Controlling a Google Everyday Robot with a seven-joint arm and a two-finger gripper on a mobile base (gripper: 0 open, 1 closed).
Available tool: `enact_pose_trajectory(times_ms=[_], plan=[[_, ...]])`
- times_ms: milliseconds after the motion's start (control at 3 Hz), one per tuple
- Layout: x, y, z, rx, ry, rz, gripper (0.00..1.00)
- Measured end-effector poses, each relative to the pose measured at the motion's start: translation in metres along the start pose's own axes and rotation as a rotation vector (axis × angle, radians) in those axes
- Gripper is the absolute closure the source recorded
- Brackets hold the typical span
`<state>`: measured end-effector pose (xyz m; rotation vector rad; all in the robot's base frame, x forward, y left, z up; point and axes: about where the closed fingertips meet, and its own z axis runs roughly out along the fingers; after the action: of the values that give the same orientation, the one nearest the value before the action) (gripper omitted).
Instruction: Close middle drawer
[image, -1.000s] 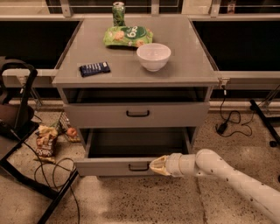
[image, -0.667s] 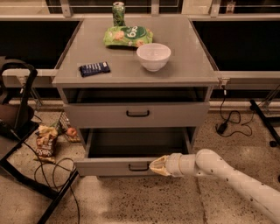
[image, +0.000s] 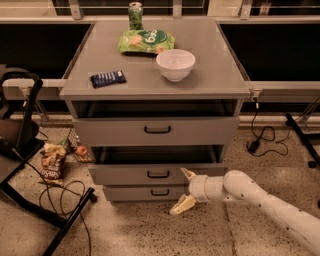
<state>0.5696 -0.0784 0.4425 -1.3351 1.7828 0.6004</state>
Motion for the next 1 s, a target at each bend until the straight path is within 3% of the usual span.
enact_pose_trajectory(times_ms=[333, 667, 1000], plan=[[0.000, 0.000, 0.000, 0.000, 0.000, 0.000, 0.04], [0.000, 0.000, 0.000, 0.000, 0.000, 0.000, 0.26], [0.006, -0.015, 0.010, -0.020, 0.046, -0.011, 0.49]])
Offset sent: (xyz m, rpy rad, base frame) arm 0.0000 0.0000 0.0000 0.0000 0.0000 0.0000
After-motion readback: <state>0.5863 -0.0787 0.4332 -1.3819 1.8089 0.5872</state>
